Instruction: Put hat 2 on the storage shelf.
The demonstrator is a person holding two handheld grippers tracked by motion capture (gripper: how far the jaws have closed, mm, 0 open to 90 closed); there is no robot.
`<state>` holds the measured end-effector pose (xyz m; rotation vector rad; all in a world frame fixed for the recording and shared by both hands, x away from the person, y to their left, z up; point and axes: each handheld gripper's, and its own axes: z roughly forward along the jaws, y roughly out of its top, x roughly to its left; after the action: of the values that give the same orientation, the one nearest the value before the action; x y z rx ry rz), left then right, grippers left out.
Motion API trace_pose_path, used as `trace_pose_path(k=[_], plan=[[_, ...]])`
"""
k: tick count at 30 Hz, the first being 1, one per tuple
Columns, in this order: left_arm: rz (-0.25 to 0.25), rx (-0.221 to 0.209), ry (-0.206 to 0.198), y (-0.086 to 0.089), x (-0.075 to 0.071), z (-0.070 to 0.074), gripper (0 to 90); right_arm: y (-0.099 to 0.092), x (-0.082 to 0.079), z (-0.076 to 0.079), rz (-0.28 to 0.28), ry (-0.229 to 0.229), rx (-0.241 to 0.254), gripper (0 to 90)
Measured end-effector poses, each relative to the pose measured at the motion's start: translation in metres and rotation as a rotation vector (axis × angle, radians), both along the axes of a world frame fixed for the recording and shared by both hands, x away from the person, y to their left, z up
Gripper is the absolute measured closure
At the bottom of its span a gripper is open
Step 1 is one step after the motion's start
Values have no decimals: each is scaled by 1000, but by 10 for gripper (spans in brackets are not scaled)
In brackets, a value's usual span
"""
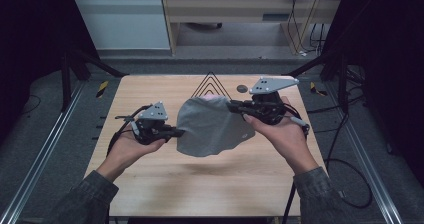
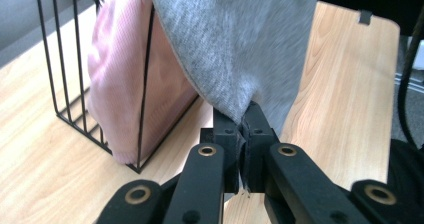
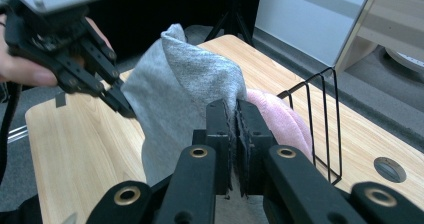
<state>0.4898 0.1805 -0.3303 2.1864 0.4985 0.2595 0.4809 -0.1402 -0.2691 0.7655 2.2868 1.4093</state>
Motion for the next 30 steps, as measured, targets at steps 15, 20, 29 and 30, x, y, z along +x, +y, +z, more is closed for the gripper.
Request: trace_pose_path(k=[15,20,29,30], plan=[[40,3,-55,1,4,64,876,-8,0,29,-31,-26,26,857],[57,-18,-61,-10,24,87,876,-14,12,46,-75,-38,52,857],[84,-55,-99,-23,46,119,876,-31,38,65,-132,-32,139,857],[87,-70,-100,-23,49,123,876,-33,42,66,-138,-33,145,858]])
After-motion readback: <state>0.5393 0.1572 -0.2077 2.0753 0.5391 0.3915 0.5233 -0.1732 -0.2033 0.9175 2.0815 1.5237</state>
